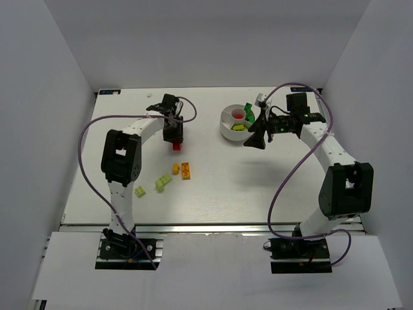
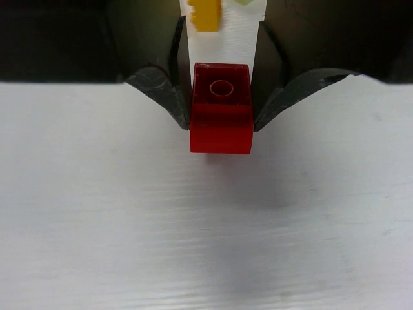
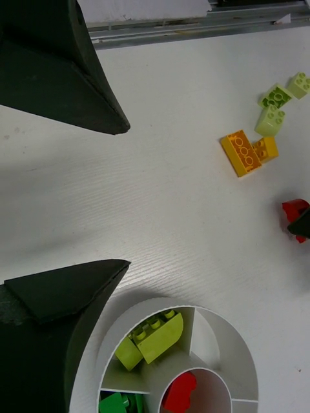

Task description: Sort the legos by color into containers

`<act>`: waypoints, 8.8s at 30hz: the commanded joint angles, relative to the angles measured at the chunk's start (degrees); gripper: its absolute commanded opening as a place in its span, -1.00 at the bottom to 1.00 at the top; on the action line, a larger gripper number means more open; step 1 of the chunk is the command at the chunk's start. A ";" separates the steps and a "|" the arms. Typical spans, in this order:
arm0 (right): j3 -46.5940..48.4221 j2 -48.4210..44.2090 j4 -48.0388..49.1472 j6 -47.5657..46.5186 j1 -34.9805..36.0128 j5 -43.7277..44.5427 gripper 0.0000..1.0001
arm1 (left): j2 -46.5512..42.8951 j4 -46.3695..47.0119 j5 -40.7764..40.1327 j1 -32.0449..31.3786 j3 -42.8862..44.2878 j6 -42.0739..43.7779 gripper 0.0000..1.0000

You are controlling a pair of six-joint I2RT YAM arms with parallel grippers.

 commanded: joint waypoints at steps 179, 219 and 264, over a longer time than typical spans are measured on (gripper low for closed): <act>17.05 19.66 24.98 27.18 26.46 17.07 -1.00 | -90.05 22.53 -13.72 -3.89 -62.66 -37.21 0.15; 10.71 10.08 17.17 -6.25 16.87 -0.09 -1.00 | -40.37 69.30 29.97 -3.97 -47.90 -42.48 0.53; -0.01 -3.36 28.35 7.46 10.64 18.46 0.21 | -15.17 45.83 20.13 -7.58 -6.34 -14.35 -0.95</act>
